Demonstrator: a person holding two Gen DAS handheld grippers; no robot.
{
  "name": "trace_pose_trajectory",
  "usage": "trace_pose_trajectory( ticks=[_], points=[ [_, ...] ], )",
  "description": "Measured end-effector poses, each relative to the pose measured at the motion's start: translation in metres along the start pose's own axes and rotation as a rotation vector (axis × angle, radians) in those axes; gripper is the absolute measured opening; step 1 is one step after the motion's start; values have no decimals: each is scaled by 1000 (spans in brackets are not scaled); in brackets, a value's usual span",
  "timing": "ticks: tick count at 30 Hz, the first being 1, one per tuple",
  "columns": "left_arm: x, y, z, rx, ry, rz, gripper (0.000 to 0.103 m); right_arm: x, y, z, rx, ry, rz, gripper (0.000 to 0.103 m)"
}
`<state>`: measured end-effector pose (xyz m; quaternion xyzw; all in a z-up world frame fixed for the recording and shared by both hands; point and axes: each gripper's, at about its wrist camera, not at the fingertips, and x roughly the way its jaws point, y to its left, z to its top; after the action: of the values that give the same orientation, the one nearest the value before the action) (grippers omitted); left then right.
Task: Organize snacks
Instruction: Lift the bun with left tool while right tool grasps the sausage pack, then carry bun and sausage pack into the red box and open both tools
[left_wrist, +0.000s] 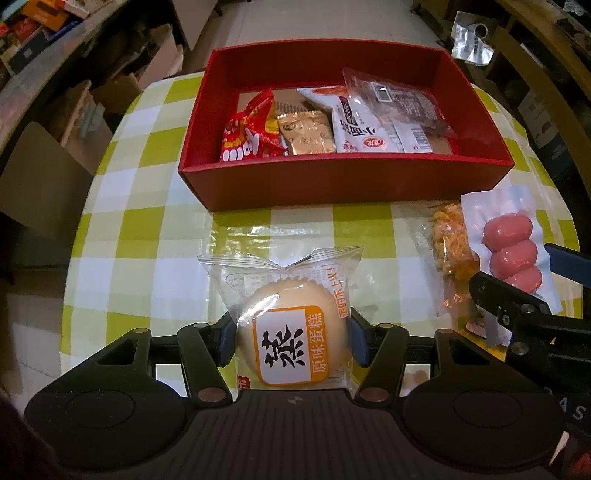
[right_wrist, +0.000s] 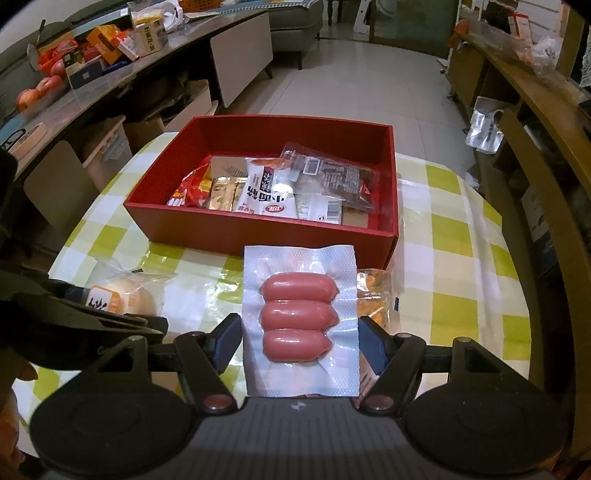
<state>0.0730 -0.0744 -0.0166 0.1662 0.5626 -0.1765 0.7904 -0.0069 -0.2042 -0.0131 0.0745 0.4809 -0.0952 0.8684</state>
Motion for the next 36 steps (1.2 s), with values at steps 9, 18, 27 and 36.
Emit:
trace_pose_trajectory(
  ticks=[9, 18, 27, 36],
  points=[
    [-8, 0, 8, -4, -25, -10, 65, -2, -3, 9, 13, -23, -10, 74],
    [-12, -4, 19, -2, -49, -7, 65, -2, -8, 18, 36, -38, -10, 74],
    [-9, -1, 36, -24, -60, 4, 65, -1, -12, 30, 54, -57, -10, 74],
    [-6, -3, 47, -25, -59, 3, 65, 5, -13, 42, 62, -59, -8, 74]
  ],
)
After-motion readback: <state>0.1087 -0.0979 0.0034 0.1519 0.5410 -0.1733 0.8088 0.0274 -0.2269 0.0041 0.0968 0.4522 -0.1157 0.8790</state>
